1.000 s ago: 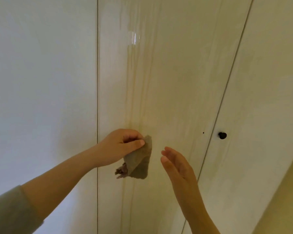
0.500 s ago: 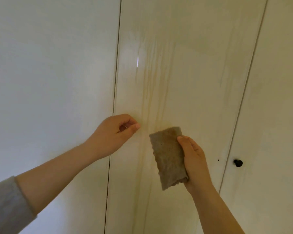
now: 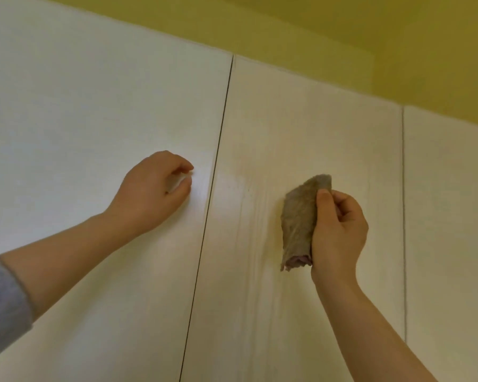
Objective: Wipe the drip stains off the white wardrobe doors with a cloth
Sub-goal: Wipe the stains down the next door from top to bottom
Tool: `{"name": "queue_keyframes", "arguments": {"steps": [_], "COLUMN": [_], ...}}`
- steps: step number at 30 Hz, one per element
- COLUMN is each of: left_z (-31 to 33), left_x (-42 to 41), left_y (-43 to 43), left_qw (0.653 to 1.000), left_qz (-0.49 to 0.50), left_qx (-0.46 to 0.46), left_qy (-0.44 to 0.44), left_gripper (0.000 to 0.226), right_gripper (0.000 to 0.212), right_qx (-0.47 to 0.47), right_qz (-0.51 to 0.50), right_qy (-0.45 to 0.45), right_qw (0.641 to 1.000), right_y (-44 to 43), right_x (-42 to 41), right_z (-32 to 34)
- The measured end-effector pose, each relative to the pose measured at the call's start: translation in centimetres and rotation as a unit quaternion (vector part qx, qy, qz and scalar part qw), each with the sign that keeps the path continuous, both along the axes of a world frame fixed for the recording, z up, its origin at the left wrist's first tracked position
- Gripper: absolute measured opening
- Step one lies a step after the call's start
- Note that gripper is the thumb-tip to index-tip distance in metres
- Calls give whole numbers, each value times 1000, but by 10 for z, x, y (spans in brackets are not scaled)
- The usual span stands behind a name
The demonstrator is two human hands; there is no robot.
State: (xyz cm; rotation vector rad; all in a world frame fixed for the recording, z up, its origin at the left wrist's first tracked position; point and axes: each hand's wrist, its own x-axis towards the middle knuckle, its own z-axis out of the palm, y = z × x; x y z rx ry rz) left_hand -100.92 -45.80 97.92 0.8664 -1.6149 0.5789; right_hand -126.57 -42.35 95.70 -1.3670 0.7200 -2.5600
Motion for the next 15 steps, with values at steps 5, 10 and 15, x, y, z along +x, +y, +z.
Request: {"name": "queue_keyframes", "arguments": {"steps": [5, 10, 15], "left_z": [53, 83, 82], "left_x": [5, 4, 6], "left_y": [-13, -48, -60], "left_qw": [990, 973, 968], "left_qz": [91, 184, 178], "left_qx": [-110, -142, -175], "left_qy": [-6, 4, 11], "left_gripper": [54, 60, 58], "right_gripper": [11, 7, 17], "right_qx": [-104, -240, -219], "right_qz": [-36, -196, -309], "right_qy": [-21, 52, 153], "right_qw": [994, 949, 913], "right_y": [-22, -50, -91], "right_x": [13, 26, 39], "right_z": [69, 145, 212]}}
